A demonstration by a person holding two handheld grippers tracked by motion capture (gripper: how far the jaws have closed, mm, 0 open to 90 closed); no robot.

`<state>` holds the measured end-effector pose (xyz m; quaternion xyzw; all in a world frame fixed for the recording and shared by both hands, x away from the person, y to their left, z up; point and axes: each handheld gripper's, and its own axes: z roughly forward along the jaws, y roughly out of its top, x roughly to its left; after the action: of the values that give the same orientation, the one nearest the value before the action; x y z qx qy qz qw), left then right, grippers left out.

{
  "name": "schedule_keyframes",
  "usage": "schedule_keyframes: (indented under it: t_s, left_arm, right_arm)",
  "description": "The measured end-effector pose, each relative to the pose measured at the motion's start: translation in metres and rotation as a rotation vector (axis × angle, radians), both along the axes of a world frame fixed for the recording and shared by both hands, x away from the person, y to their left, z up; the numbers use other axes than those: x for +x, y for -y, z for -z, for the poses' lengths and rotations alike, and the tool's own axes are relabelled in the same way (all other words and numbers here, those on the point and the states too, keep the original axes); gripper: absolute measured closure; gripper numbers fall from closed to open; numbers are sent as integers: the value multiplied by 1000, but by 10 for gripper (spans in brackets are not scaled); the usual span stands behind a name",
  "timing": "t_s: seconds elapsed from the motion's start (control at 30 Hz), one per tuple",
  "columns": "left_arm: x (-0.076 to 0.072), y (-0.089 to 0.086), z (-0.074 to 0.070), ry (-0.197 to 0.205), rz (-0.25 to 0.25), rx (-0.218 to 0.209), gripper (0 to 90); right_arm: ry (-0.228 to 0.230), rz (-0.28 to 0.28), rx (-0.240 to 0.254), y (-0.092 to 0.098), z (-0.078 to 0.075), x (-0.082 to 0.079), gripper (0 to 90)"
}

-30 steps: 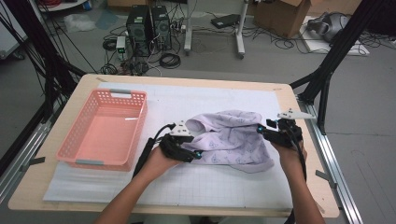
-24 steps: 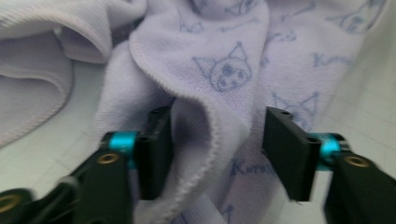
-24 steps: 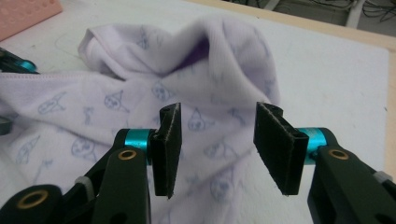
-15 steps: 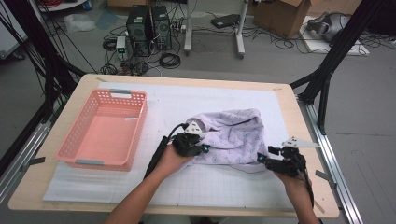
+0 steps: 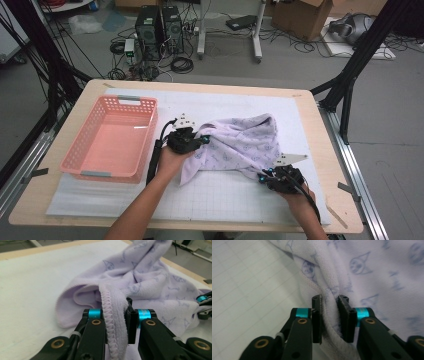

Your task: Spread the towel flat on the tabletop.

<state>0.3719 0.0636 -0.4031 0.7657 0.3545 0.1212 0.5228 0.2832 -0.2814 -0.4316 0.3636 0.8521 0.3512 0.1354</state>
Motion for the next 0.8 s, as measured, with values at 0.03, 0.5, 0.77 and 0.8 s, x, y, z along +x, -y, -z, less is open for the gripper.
schedule_keyframes:
  t_s: [0.03, 0.5, 0.77, 0.8]
  left_arm:
    - [1, -2, -1, 1, -11, -5, 824]
    - [18, 2, 16, 34, -137, 76, 723]
    - [6, -2, 8, 3, -66, 59, 476]
    - [2, -2, 7, 5, -45, 59, 477]
  right_arm:
    - [20, -1, 23, 5, -7, 5, 784]
    - [110, 175, 84, 24, -41, 95, 756]
    - [102, 292, 76, 26, -29, 101, 563]
    - [110, 293, 75, 28, -30, 97, 550]
